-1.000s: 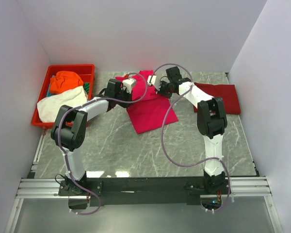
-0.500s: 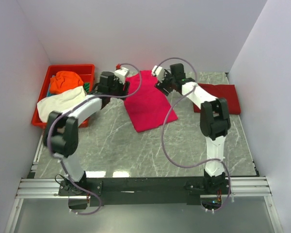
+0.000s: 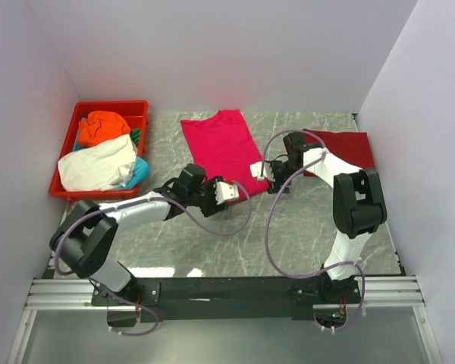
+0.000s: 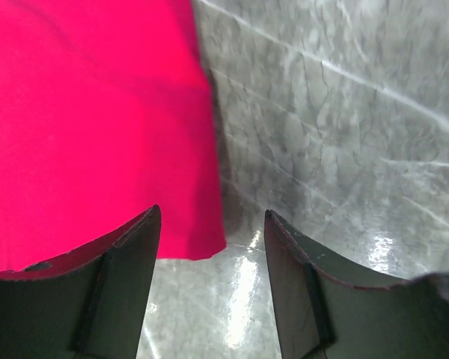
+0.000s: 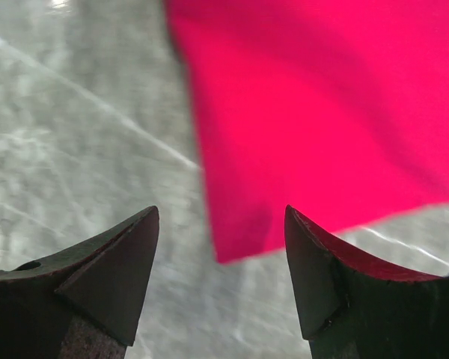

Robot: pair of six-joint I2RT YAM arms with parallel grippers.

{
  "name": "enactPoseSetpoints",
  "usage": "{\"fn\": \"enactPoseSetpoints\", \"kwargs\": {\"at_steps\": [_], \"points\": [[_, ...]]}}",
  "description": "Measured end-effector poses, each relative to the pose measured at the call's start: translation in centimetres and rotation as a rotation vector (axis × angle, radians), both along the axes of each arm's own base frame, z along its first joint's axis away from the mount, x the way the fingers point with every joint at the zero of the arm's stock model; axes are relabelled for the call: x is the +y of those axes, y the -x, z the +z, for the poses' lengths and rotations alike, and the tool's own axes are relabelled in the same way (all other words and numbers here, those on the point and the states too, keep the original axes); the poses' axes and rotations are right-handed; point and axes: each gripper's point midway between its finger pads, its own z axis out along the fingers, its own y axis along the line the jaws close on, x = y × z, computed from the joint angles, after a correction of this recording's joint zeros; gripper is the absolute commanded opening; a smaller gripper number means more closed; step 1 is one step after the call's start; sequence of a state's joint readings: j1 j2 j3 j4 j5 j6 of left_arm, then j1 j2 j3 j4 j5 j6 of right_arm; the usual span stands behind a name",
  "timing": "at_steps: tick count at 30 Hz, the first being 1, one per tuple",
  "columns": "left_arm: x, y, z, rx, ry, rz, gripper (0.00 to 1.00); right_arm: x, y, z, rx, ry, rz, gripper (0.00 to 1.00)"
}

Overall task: Fold and stack the t-shirts
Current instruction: Fold the tshirt

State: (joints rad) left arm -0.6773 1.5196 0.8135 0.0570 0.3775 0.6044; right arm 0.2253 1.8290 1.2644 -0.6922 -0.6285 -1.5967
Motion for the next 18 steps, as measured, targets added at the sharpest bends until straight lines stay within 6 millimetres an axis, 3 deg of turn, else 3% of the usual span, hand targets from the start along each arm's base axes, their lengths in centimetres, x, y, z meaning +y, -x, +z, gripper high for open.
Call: {"fn": "enactPoseSetpoints", "kwargs": {"at_steps": [3, 9, 14, 18], "points": [[-0.2, 0.0, -1.4, -0.005, -0.036, -0.006, 0.62, -0.3, 1.2, -1.5, 0.014, 0.024, 0.03, 0.74], [0.0, -1.1, -3.7, -0.042, -0.109, 0.031, 0.58, -0.5, 0.1, -1.7, -0.05, 0.052, 0.047, 0.74], [0.9, -1.8, -5.6, -0.06, -0.184, 0.067, 0.54, -0.4, -1.0, -1.5, -0.103, 0.08, 0.041, 0.67], [0.9, -2.5, -5.6, -0.097, -0.199, 0.088, 0.5, -0.3, -1.3, -1.9, -0.111, 0.1, 0.036, 0.55]]}}
